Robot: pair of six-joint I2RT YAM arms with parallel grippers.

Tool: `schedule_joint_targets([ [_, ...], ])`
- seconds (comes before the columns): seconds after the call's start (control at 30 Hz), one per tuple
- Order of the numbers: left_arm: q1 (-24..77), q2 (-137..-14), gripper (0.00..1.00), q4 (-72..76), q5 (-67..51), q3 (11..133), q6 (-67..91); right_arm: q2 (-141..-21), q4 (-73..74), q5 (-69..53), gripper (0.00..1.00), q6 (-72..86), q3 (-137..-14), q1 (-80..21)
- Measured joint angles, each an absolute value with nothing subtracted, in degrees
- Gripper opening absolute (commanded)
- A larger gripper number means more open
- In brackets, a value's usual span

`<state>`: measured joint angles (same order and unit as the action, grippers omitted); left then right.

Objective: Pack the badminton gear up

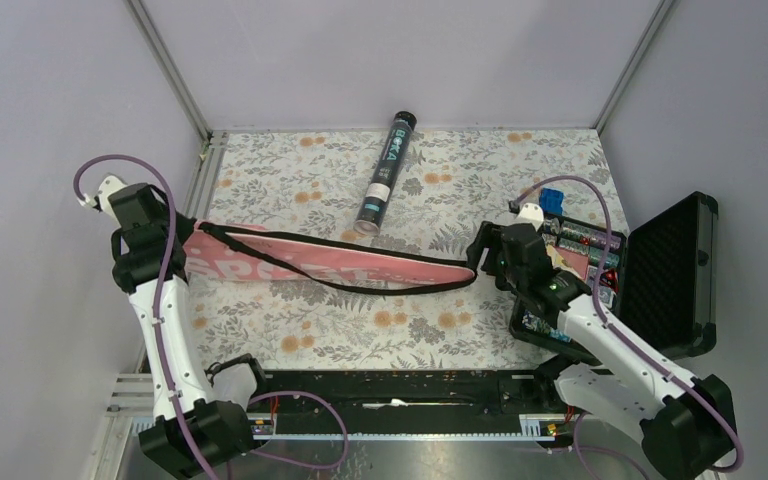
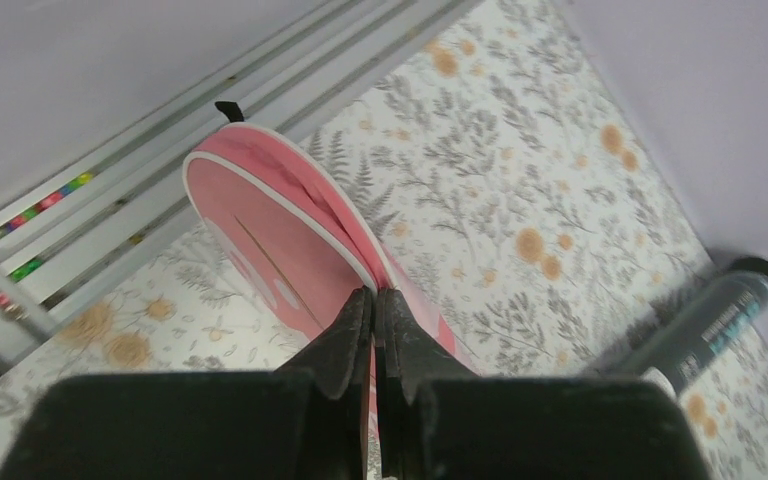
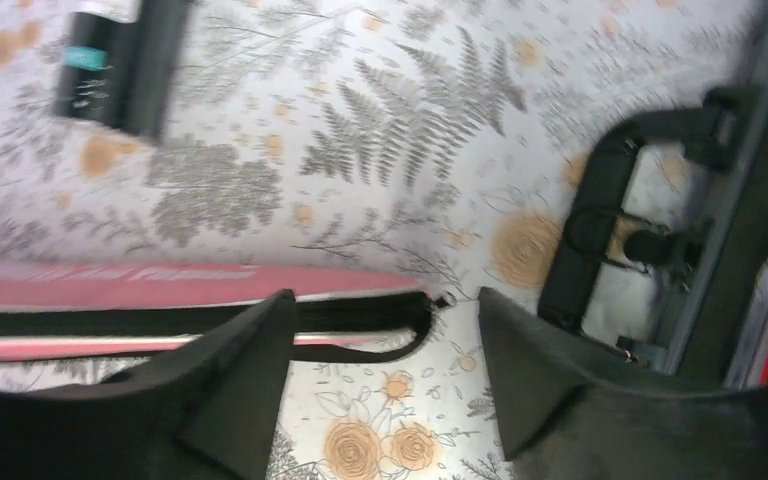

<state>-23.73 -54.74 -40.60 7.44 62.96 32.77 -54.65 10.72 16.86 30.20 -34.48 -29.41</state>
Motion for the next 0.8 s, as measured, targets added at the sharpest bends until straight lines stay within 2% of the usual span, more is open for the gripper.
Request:
schedule_joint_targets([
  [0.1,-23.8,-55.0,0.00,-37.5,1.8,63.0,31.2,-53.9,9.4,12.1,0.82,28.1,-36.8,-29.3],
  [0.23,-23.9,-57.4,0.00,-32.9,-7.5,63.0,29.5,-57.5,6.2,7.0,0.66,25.8,-39.9,-29.3],
  [0.43,-23.9,-61.9,0.01,-30.8,-14.6,63.0,25.7,-69.5,2.8,0.9,0.58,23.3,-44.3,-29.2],
  [0.53,-23.9,-62.1,0.20,-30.9,-14.1,63.0,24.2,-72.9,1.6,-4.8,0.58,24.3,-43.9,-29.2],
  [0.57,-23.9,-62.1,0.23,-31.1,-13.3,63.0,23.8,-73.1,0.2,-6.6,0.58,25.0,-42.7,-29.3],
  [0.7,-23.9,-62.0,0.25,-31.3,-9.9,62.0,23.8,-72.1,-1.9,-10.0,0.63,27.2,-37.1,-29.3],
  [0.77,-23.9,-61.9,0.15,-30.9,-8.1,60.6,24.8,-72.0,-0.3,-10.2,0.65,27.2,-36.6,-29.3],
  [0.8,-23.9,-61.8,0.13,-30.4,-7.8,60.0,25.4,-71.8,0.5,-10.1,0.66,27.0,-36.8,-29.3],
])
